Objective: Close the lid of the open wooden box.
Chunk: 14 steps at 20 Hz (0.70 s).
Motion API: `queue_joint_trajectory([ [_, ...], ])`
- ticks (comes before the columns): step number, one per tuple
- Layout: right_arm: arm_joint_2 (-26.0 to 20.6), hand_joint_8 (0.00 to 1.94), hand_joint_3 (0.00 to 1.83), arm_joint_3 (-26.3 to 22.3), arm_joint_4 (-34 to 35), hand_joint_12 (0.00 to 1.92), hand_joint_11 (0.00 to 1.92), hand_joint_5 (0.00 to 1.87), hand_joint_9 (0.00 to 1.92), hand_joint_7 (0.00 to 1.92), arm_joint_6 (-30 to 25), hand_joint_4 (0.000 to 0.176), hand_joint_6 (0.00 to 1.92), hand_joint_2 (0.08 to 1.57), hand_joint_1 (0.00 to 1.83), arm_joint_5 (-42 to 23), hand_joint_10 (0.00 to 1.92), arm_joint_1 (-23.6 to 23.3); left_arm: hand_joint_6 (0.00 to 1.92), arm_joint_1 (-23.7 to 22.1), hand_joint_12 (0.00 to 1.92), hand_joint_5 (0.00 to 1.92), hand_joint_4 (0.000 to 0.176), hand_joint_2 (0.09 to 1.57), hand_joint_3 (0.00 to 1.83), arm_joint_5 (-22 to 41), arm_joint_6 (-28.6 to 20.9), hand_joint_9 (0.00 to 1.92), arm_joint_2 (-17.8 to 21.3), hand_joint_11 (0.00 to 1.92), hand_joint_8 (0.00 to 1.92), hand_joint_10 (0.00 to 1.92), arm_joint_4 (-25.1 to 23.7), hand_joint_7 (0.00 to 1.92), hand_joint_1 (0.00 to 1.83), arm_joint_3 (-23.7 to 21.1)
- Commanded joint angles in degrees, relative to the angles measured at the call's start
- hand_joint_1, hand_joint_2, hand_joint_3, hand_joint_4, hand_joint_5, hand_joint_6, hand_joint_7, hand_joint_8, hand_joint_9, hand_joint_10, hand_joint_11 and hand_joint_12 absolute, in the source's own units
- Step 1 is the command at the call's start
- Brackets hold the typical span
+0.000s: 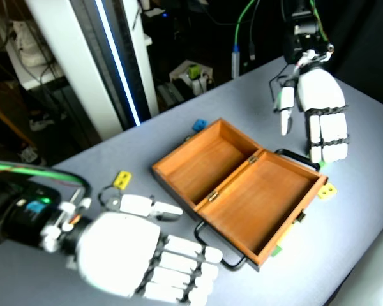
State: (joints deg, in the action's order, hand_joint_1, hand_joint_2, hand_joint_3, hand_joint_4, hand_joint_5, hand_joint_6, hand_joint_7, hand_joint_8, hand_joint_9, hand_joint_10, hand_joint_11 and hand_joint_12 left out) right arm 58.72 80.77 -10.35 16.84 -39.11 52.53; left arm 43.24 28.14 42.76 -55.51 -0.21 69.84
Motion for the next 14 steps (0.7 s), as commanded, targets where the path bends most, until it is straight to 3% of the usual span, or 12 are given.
queue_joint_trajectory([
  [1,-0.29,0.01,0.00,0.59,2.84,0.02,0.13,0.15,0.11,0.14,-0.23,0.000,0.00,1.40,0.09,-5.58,0.01,-0.14,0.00,-0.11,0.10,0.17,0.000,1.46,0.00,4.96,0.72,0.09,0.48,0.06,0.00,0.00,1.49,0.09,0.30,0.11],
  [7,-0.69,0.00,0.00,2.07,7.02,0.00,0.12,0.14,0.09,0.12,1.69,0.000,0.00,1.36,0.00,-4.43,0.00,0.59,0.00,0.00,0.05,0.15,0.000,1.47,0.00,1.80,5.94,0.09,0.35,0.02,0.01,0.00,5.74,0.15,0.30,1.02],
  [11,1.56,0.01,0.00,4.35,5.10,0.03,0.19,0.17,0.17,0.17,1.72,0.000,0.00,1.40,0.06,-0.27,0.01,0.63,0.01,-1.95,0.09,0.19,0.000,1.45,0.00,-3.12,5.98,0.12,-2.28,0.13,0.00,0.01,4.63,0.13,0.25,3.61],
  [14,2.80,0.01,0.00,5.63,1.86,0.02,0.20,0.17,0.17,0.19,1.71,0.000,0.00,1.40,0.07,3.29,0.01,-1.31,0.00,-3.16,0.04,0.17,0.000,1.43,0.00,-5.30,5.99,0.07,-3.05,0.03,0.00,0.00,2.59,0.10,0.15,4.00],
])
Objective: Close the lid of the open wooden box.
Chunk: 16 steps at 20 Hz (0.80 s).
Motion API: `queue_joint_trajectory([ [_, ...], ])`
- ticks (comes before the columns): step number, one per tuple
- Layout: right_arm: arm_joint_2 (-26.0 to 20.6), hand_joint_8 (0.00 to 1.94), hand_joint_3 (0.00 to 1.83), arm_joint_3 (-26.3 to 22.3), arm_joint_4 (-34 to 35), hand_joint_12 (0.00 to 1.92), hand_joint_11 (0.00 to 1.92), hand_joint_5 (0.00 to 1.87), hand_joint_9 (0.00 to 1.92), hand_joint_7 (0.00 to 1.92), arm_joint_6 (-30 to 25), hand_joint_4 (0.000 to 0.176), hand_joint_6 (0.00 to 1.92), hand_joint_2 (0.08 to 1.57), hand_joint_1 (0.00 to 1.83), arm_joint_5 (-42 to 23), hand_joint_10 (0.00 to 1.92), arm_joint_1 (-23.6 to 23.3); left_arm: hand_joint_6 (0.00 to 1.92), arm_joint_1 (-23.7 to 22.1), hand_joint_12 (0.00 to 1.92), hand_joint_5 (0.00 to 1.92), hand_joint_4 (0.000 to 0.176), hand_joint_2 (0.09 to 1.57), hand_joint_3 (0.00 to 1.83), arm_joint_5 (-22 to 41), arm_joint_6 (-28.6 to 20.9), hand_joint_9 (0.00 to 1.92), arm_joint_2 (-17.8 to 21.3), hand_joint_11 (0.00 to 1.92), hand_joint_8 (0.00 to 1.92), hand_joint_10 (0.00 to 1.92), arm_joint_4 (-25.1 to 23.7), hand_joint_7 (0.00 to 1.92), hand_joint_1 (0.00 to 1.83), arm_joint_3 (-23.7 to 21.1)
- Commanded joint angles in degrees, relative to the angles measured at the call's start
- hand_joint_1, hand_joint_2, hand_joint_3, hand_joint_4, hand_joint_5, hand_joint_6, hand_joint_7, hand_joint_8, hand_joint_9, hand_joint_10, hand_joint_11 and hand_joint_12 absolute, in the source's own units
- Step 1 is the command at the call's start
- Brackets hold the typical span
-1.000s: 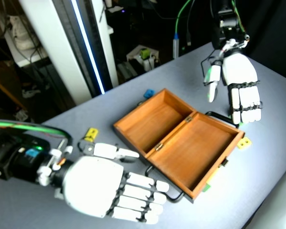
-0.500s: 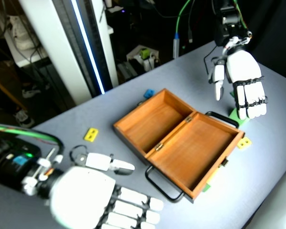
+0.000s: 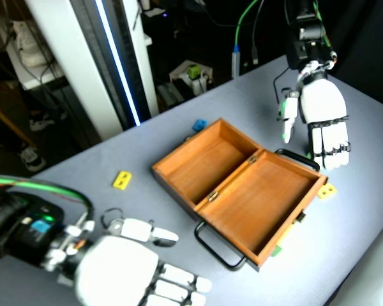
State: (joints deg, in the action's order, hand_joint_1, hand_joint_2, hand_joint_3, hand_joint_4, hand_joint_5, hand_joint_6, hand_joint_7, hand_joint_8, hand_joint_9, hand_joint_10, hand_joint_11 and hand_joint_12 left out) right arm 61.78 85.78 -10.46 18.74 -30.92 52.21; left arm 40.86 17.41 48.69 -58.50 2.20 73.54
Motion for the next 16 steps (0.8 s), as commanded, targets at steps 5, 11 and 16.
queue_joint_trajectory([
  [5,0.97,0.01,0.00,1.39,-2.62,0.02,0.20,0.18,0.18,0.19,-0.20,0.000,0.00,1.41,0.16,-1.48,0.01,-3.18,0.00,-0.98,0.02,0.17,0.000,1.45,0.00,4.27,0.08,0.08,-0.26,0.02,0.01,0.00,-0.77,0.18,0.24,0.32],
  [11,2.28,0.01,0.00,2.45,-4.14,0.02,0.23,0.18,0.19,0.19,-0.21,0.000,0.00,1.41,0.17,0.94,0.01,-4.01,0.00,-1.72,0.01,0.19,0.000,1.46,0.00,0.87,0.13,0.09,-1.62,0.03,0.00,0.00,-2.37,0.18,0.36,1.88],
  [16,3.05,0.01,0.00,2.46,-6.44,0.03,0.26,0.18,0.22,0.22,-1.26,0.000,0.01,1.41,0.13,1.01,0.01,-5.14,0.00,-2.08,0.01,0.16,0.000,1.45,0.00,-0.54,2.36,0.06,-2.75,0.03,0.00,0.00,-0.72,0.14,0.36,2.81],
])
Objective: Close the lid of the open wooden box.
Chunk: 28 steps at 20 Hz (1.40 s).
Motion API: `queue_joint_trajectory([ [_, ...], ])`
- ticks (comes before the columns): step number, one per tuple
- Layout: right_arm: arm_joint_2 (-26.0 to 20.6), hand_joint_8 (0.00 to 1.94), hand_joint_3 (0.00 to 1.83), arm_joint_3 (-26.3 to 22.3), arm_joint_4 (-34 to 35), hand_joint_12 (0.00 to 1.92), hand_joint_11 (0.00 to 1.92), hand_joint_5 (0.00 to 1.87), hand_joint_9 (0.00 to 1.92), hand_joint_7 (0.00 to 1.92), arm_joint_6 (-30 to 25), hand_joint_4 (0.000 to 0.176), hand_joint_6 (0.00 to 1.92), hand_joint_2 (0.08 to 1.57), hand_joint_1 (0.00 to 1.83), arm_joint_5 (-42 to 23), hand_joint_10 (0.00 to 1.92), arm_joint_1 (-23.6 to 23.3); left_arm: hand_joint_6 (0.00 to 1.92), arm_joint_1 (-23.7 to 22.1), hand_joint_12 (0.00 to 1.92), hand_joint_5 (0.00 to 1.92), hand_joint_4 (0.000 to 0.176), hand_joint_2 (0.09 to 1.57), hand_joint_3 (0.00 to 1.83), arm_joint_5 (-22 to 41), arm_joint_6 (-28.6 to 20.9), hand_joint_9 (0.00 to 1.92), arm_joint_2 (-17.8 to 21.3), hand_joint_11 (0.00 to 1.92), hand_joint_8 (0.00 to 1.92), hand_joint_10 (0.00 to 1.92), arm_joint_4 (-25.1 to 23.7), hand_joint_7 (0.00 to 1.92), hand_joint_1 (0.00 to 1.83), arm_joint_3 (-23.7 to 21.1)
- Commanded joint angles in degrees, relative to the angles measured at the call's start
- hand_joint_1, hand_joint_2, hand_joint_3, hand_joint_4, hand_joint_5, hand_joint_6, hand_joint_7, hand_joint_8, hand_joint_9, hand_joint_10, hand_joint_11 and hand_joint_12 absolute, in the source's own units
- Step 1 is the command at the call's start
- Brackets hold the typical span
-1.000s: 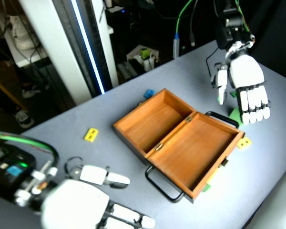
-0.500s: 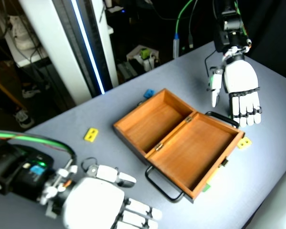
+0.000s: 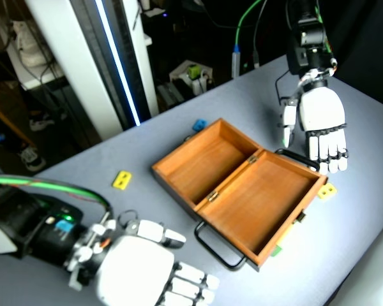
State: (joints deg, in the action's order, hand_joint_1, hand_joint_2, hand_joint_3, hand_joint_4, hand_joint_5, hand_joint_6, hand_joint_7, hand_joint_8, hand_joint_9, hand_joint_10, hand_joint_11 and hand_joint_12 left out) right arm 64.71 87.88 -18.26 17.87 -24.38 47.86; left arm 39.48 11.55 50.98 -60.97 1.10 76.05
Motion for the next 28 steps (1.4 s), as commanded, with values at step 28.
queue_joint_trajectory([
  [28,-3.32,0.01,0.00,-6.23,6.64,0.01,0.09,0.14,0.09,0.13,-2.68,0.000,0.00,1.42,0.12,-19.09,0.01,1.06,0.00,2.23,0.04,0.16,0.000,1.46,0.00,20.02,-8.91,0.13,3.98,0.10,0.00,0.01,-2.50,0.21,0.23,-5.58],
])
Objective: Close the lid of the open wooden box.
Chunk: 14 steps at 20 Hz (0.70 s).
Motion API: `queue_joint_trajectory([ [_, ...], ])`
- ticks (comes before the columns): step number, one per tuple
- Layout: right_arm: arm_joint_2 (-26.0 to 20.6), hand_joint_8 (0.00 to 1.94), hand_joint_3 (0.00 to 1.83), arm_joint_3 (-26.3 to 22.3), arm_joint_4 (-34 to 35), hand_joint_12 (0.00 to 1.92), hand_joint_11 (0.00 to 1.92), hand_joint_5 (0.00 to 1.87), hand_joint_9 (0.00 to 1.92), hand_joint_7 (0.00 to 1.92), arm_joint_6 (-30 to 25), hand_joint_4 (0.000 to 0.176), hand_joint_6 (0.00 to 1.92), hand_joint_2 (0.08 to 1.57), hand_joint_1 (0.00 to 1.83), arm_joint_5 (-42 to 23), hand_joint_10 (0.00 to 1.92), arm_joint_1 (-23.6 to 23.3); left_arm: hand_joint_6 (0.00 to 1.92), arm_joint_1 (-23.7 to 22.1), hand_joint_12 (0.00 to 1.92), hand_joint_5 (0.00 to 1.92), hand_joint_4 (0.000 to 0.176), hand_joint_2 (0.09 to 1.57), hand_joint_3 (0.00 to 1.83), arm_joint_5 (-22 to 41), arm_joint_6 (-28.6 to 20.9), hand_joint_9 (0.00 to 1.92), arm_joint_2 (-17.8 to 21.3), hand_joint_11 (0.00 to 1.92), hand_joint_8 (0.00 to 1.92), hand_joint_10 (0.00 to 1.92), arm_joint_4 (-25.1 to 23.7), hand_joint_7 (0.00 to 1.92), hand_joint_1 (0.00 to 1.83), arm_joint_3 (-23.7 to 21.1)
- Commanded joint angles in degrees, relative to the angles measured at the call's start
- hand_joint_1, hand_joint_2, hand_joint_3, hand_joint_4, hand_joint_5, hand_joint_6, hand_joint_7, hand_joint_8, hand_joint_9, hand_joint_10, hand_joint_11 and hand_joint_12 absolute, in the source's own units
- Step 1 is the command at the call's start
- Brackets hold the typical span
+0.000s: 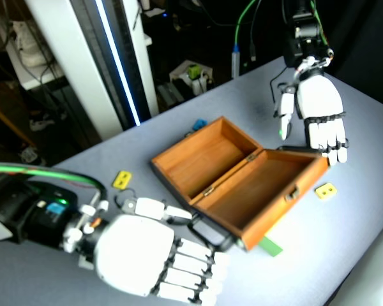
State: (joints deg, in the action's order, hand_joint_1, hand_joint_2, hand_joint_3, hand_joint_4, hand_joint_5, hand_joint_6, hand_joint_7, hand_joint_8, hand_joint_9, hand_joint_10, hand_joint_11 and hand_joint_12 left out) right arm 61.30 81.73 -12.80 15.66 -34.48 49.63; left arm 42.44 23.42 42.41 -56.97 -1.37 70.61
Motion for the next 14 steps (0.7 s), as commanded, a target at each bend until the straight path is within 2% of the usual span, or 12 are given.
queue_joint_trajectory([
  [1,-0.25,0.01,0.00,-0.45,1.65,0.01,0.09,0.13,0.09,0.14,-0.48,0.000,0.00,1.41,0.08,-9.91,0.00,-0.36,0.00,-0.41,0.04,0.15,0.000,1.46,0.00,8.88,-0.80,0.13,0.21,0.11,0.00,0.00,-0.03,0.21,0.22,-0.37],
  [4,-1.56,0.01,0.00,-1.54,3.17,0.01,0.11,0.16,0.11,0.16,-0.48,0.000,0.01,1.41,0.17,-12.76,0.00,0.55,0.00,0.27,0.05,0.14,0.000,1.44,0.00,10.96,-1.19,0.12,0.89,0.13,0.00,0.00,-0.03,0.16,0.18,-1.32],
  [10,-3.60,0.00,0.00,-3.61,4.86,0.01,0.07,0.14,0.09,0.15,-0.48,0.000,0.00,1.36,0.05,-17.16,0.00,2.16,0.00,1.80,0.05,0.14,0.000,1.45,0.00,14.73,-2.04,0.11,2.49,0.12,0.00,0.00,-0.02,0.14,0.18,-3.19],
  [12,-4.40,0.00,0.00,-4.83,4.96,0.02,0.10,0.14,0.11,0.17,-0.48,0.000,0.00,1.34,0.10,-18.87,0.00,3.18,0.00,2.65,0.06,0.15,0.000,1.45,0.00,16.53,-2.48,0.11,3.42,0.13,0.00,0.00,-0.34,0.16,0.21,-4.36],
  [13,-4.80,0.00,0.00,-5.50,5.06,0.01,0.08,0.13,0.10,0.17,-0.48,0.011,0.00,1.32,0.10,-19.99,0.00,3.69,0.00,3.21,0.06,0.14,0.000,1.44,0.00,17.70,-3.09,0.10,3.90,0.13,0.00,0.00,-0.62,0.13,0.16,-4.99],
  [14,-5.10,0.00,0.00,-5.97,5.07,0.01,0.08,0.13,0.10,0.17,-0.48,0.011,0.00,1.32,0.10,-20.65,0.00,4.00,0.00,3.57,0.06,0.14,0.000,1.44,0.00,18.53,-3.31,0.10,4.22,0.13,0.00,0.00,-0.72,0.13,0.16,-5.43],
])
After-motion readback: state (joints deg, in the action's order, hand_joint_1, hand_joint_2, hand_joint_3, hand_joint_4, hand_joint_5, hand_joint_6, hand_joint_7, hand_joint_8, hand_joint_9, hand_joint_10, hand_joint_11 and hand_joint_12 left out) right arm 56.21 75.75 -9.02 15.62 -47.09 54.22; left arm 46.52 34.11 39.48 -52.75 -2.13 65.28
